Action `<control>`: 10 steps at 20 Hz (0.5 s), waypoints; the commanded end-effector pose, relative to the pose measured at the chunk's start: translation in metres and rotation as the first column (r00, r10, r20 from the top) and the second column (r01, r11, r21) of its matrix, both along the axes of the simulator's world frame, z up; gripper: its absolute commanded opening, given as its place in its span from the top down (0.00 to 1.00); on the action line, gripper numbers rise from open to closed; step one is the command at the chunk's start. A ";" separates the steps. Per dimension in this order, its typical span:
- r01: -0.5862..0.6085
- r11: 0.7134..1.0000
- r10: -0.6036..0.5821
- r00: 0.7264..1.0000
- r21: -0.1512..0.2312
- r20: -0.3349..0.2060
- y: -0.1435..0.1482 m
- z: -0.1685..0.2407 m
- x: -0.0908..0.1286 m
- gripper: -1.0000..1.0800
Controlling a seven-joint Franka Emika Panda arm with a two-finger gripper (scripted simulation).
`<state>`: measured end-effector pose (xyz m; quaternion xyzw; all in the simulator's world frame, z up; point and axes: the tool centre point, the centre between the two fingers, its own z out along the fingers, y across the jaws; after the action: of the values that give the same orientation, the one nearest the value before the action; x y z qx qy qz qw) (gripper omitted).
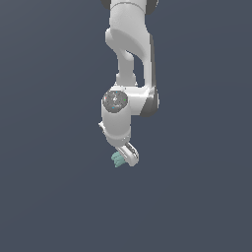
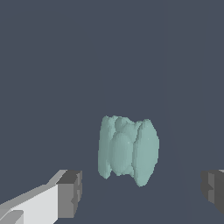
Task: Pick up the object and move it to a goal position.
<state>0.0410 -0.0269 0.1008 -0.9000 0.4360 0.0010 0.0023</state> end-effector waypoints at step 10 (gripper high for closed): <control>0.083 0.996 -0.083 0.997 -0.005 -0.001 -0.005 -0.008 0.003 0.04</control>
<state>0.0438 -0.0320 0.0929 -0.8810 0.4732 0.0003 0.0000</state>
